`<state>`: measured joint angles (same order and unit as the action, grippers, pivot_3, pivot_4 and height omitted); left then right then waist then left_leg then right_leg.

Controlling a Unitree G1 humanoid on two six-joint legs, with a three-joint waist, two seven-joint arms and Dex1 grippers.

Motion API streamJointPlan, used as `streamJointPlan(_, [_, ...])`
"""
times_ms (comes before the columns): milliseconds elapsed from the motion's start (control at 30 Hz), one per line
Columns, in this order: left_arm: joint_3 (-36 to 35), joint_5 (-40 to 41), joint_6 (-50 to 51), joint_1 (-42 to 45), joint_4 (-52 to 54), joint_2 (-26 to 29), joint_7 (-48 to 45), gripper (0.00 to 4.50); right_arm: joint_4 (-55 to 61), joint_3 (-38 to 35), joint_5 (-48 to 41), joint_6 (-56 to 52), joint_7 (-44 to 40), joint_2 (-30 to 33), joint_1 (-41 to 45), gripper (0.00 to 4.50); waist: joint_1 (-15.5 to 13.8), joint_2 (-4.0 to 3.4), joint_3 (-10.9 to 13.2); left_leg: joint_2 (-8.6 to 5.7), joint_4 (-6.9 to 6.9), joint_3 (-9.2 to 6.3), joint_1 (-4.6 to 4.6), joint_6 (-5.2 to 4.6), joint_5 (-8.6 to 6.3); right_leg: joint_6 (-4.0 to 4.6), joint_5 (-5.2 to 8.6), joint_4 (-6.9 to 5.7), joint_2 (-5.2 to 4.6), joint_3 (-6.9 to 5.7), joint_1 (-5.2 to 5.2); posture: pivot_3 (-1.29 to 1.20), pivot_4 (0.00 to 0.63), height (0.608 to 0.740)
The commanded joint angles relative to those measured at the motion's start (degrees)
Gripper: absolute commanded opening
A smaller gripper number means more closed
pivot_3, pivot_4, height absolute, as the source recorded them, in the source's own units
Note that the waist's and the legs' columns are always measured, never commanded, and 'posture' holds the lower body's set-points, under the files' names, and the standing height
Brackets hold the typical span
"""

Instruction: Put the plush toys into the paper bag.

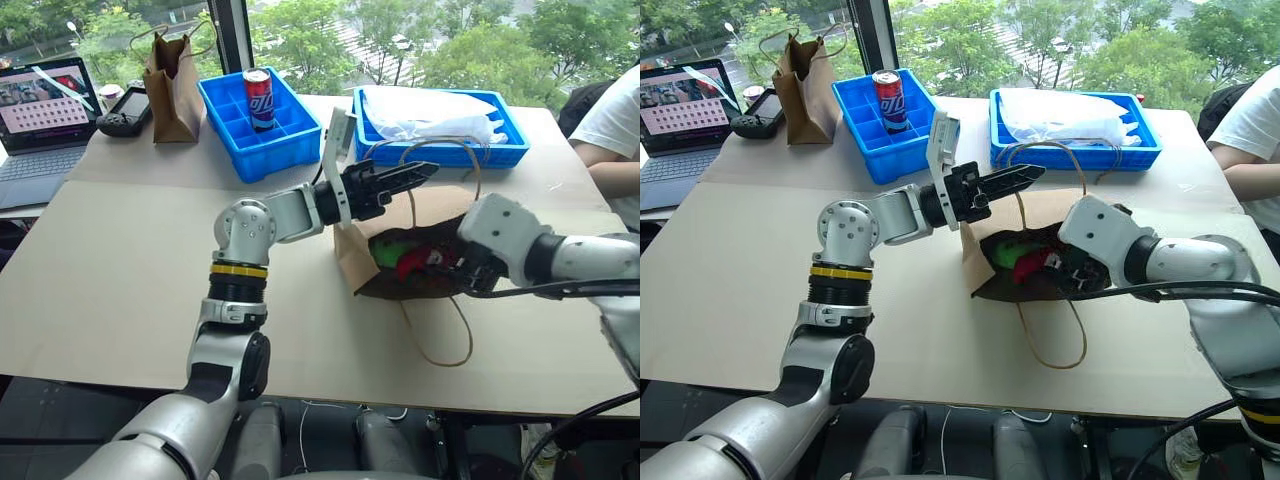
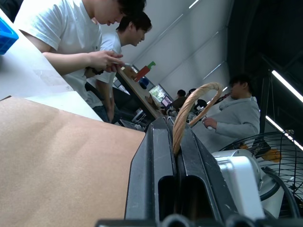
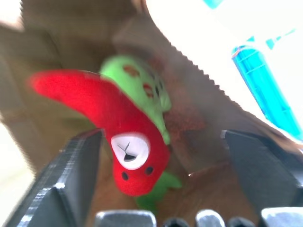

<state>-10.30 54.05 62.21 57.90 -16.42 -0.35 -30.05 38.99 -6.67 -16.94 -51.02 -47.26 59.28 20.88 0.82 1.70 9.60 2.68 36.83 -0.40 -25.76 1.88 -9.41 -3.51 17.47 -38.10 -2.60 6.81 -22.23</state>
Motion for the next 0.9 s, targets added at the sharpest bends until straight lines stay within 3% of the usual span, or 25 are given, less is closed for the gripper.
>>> streamJointPlan(33, [0.1, -0.1, -1.4, 2.2, 0.1, -0.1, -1.5, 0.0, 4.6, -9.8, -4.8, -3.1, -4.5, 2.4, -5.4, 4.49, 0.0, 0.0, 0.0, 0.0, 0.0, 0.0, 0.0, 0.0, 0.0, 0.0, 0.0, 0.0, 0.0, 0.0, 0.0, 0.0, 0.15, 0.704])
streamJointPlan(100, [0.3, -0.4, -1.6, 2.5, -0.5, 0.1, -2.2, 0.0, 4.1, -14.6, -3.4, -1.0, -6.8, 4.2, -11.6, 4.49, -0.3, 0.0, 0.0, -0.01, 0.0, -0.05, -0.05, 0.0, 0.0, -0.01, 0.01, 0.04, 0.01, -0.03, 0.03, 0.0, 0.15, 0.704])
streamJointPlan(200, [0.5, -1.1, -2.2, 3.2, -1.6, 0.4, -3.1, 0.0, -3.5, -18.8, 7.7, 14.0, -6.2, 4.6, -25.2, 4.49, -0.4, 0.0, 0.0, -0.06, 0.03, -0.05, -0.11, -0.01, 0.0, -0.02, 0.02, 0.06, -0.01, 0.0, 0.03, 0.0, 0.15, 0.704])
streamJointPlan(300, [0.6, -1.6, -2.7, 3.7, -2.3, 0.5, -3.8, 0.0, -7.2, -20.5, 11.7, 18.2, -4.4, 3.3, -32.0, 4.49, -0.2, 0.0, 0.0, -0.09, 0.08, -0.04, -0.11, -0.05, 0.03, -0.04, 0.02, 0.04, -0.02, 0.05, 0.02, 0.0, 0.15, 0.704])
streamJointPlan(433, [0.6, -2.0, -2.9, 4.1, -2.6, 0.3, -4.2, 0.0, -10.2, -18.8, 12.6, 19.8, -0.9, -0.5, -32.2, 4.49, 0.6, -0.05, 0.0, -0.06, 0.06, -0.05, -0.03, -0.07, 0.05, -0.03, 0.02, -0.06, 0.03, 0.1, 0.02, 0.0, 0.15, 0.704])
streamJointPlan(667, [0.5, -2.4, -3.0, 4.4, -2.7, 0.2, -4.6, 0.0, -22.5, -7.3, 22.7, 45.2, 8.4, -6.6, -29.9, 4.49, 0.7, -0.05, 0.0, -0.08, 0.06, -0.04, 0.13, -0.07, 0.06, -0.04, 0.02, -0.1, 0.03, 0.13, 0.13, 0.0, 0.15, 0.704])
streamJointPlan(900, [0.5, -2.4, -3.2, 4.6, -2.6, 0.3, -4.8, 0.0, -24.6, -1.1, 27.0, 60.3, 16.4, -14.5, -29.5, 4.49, 0.6, -0.06, 0.0, -0.08, 0.04, -0.02, 0.13, -0.06, 0.07, -0.03, 0.02, -0.12, 0.03, 0.14, 0.12, 0.0, 0.15, 0.704])
